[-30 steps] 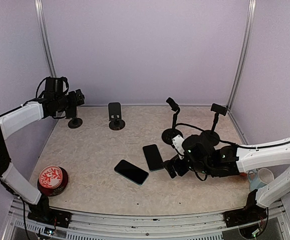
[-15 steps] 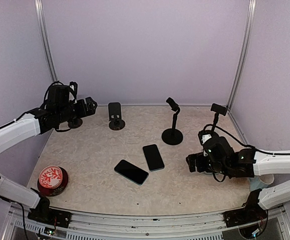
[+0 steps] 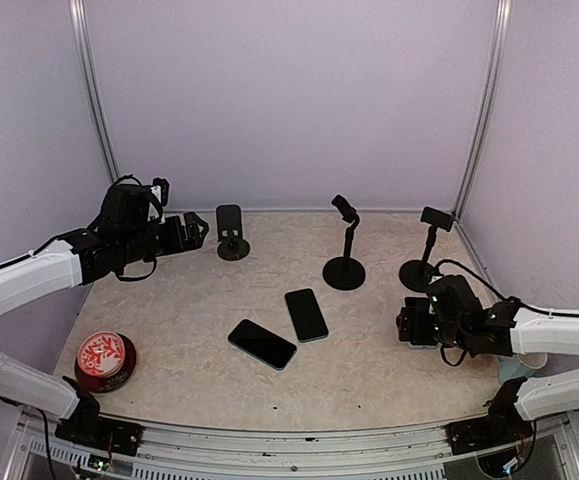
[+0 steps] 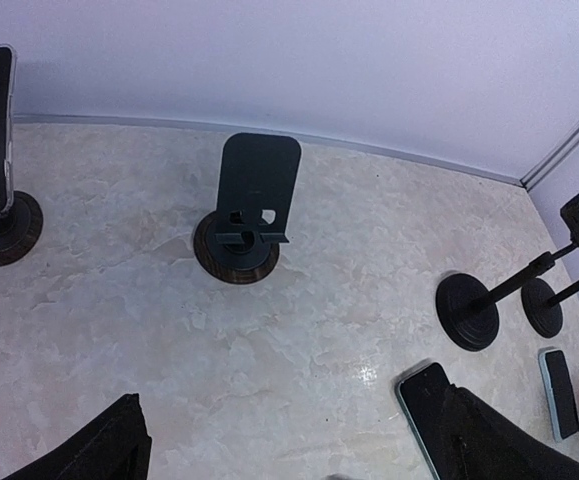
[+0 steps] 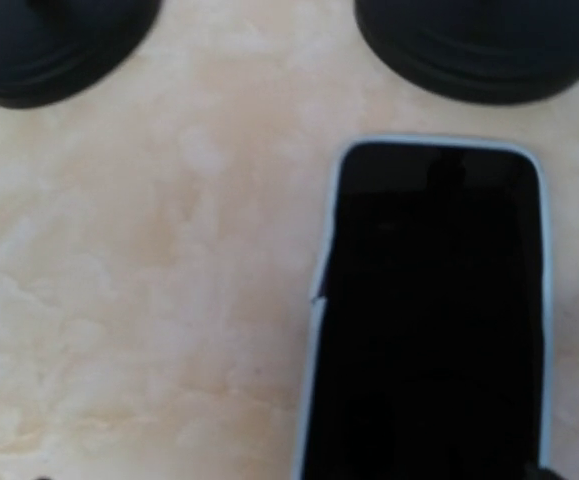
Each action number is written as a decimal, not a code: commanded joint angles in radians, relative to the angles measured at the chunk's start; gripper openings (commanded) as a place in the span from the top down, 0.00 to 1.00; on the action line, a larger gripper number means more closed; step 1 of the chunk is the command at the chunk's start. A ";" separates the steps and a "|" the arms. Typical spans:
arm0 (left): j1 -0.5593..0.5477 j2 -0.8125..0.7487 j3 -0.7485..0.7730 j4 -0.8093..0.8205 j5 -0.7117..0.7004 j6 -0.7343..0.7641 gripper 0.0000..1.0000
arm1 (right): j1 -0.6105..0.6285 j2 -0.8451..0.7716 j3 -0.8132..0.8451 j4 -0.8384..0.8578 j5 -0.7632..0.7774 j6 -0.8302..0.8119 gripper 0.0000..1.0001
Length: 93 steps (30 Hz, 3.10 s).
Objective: Place the phone on the phone stand
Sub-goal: Pick up the phone at the center of the board.
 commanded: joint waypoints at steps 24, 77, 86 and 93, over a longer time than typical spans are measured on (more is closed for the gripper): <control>-0.091 0.014 -0.036 0.022 -0.018 -0.040 0.01 | -0.135 0.216 0.012 0.059 -0.082 0.009 0.00; -0.231 0.035 0.039 0.033 -0.025 -0.103 0.01 | 0.168 0.198 0.120 0.196 0.165 -0.264 0.28; -0.278 0.078 0.062 0.091 0.087 -0.115 0.01 | 0.304 0.121 0.071 0.416 0.199 -0.435 0.28; -0.332 0.128 0.053 0.184 0.173 -0.145 0.01 | 0.373 0.070 0.045 0.564 0.184 -0.556 0.29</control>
